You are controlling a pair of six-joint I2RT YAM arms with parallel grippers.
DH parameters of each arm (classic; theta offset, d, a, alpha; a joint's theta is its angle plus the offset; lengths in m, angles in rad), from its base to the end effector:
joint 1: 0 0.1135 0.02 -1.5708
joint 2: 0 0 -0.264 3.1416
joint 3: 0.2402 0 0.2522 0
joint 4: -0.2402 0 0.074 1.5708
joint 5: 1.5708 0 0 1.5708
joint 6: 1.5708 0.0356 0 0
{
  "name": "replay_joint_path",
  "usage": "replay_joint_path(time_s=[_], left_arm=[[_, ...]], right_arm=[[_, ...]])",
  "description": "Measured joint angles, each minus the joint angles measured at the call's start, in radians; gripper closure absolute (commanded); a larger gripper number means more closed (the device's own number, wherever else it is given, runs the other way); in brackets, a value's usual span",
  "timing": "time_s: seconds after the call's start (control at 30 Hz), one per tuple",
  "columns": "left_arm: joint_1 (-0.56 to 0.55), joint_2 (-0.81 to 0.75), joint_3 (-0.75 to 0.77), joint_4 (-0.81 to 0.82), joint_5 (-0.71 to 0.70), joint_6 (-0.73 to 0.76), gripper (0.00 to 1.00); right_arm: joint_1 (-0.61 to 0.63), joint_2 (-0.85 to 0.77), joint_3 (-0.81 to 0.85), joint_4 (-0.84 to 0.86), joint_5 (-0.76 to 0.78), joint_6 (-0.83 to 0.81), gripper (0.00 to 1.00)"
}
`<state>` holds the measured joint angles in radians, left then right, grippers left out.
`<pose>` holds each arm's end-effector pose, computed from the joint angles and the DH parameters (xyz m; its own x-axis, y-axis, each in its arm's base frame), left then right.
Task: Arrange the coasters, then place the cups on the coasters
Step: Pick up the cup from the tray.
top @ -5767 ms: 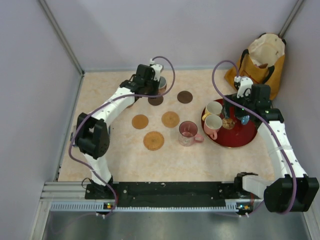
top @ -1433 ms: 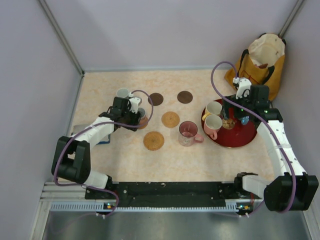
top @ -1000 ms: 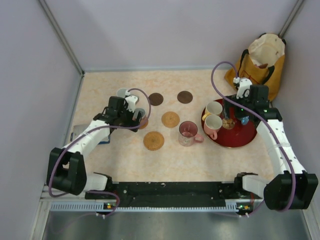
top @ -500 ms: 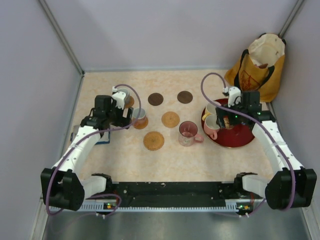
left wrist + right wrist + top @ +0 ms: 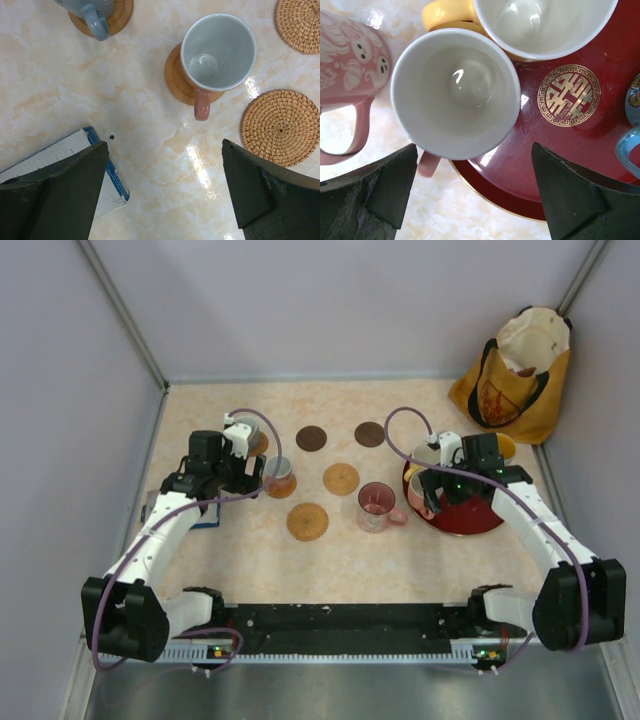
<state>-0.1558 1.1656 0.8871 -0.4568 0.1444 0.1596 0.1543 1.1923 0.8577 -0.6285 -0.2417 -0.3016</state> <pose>0.2451 -0.0437 0.2732 -0.6131 0.2555 -0.7475 0.3610 0.9323 0.0226 0.2314 0.0446 0.2459 -0.6902 -0.3992 -0.6036 -0.5124 0.8586 0.0180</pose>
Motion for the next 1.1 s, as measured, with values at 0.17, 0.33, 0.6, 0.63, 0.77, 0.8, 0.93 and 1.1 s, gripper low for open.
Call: replay_joint_path(time_s=[0.17, 0.33, 0.6, 0.63, 0.77, 0.8, 0.93, 1.1], left_arm=[[0.001, 0.000, -0.002, 0.000, -0.004, 0.000, 0.01], [0.003, -0.011, -0.012, 0.001, -0.007, 0.001, 0.01], [0.011, -0.013, -0.018, 0.002, -0.007, 0.002, 0.01], [0.012, -0.013, -0.019, 0.002, -0.007, 0.002, 0.01], [0.013, -0.014, -0.024, 0.004, -0.007, 0.005, 0.01], [0.013, -0.014, -0.025, 0.004, -0.007, 0.005, 0.01], [0.014, -0.014, -0.026, 0.006, -0.007, 0.005, 0.01], [0.017, -0.023, -0.028, 0.009, -0.006, 0.005, 0.01]], right_arm=[[0.006, 0.050, -0.004, 0.034, 0.027, 0.018, 0.11], [0.034, 0.075, -0.021, 0.058, 0.053, 0.026, 0.18], [0.070, 0.106, -0.027, 0.071, 0.074, 0.026, 0.36], [0.072, 0.106, -0.028, 0.071, 0.076, 0.026, 0.38], [0.072, 0.104, -0.029, 0.071, 0.077, 0.026, 0.53], [0.072, 0.100, -0.033, 0.073, 0.079, 0.026, 0.59], [0.073, 0.085, -0.036, 0.066, 0.089, 0.025, 0.79], [0.072, 0.063, -0.044, 0.069, 0.100, 0.029, 0.97]])
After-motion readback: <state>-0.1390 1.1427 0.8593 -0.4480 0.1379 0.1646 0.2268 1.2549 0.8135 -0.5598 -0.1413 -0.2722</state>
